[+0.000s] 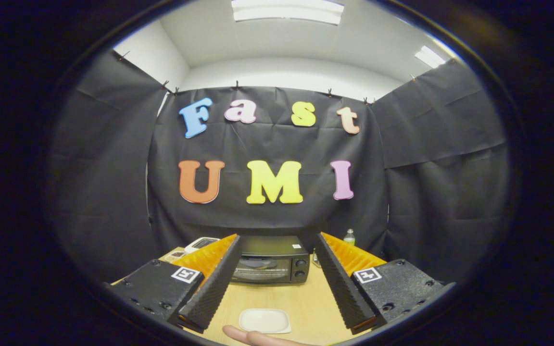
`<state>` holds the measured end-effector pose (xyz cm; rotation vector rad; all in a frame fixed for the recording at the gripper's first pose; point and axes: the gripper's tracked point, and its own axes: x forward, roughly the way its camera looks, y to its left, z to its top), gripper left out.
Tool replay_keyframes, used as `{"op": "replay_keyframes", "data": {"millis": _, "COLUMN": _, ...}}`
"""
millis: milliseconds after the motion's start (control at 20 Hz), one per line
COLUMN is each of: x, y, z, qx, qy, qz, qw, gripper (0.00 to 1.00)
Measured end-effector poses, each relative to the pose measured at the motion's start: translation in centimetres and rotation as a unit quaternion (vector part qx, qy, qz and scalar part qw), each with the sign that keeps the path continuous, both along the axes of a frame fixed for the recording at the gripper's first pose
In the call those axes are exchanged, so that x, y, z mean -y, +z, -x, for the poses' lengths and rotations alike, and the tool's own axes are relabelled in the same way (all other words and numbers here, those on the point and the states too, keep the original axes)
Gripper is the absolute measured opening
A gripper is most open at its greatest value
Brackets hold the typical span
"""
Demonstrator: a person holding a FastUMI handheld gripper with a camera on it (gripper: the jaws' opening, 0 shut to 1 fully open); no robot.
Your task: Open the toaster oven, put the food inside, and close the toaster oven door.
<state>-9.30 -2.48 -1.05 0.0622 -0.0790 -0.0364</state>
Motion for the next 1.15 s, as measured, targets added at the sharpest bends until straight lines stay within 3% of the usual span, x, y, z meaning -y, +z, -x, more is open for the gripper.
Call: {"op": "replay_keyframes", "data": {"millis": 1150, "x": -2.1, "y": -1.6, "z": -0.3, "qx": -0.015, "qy": 0.018, "qz": -0.002, "qw": 1.0, "gripper": 1.0}}
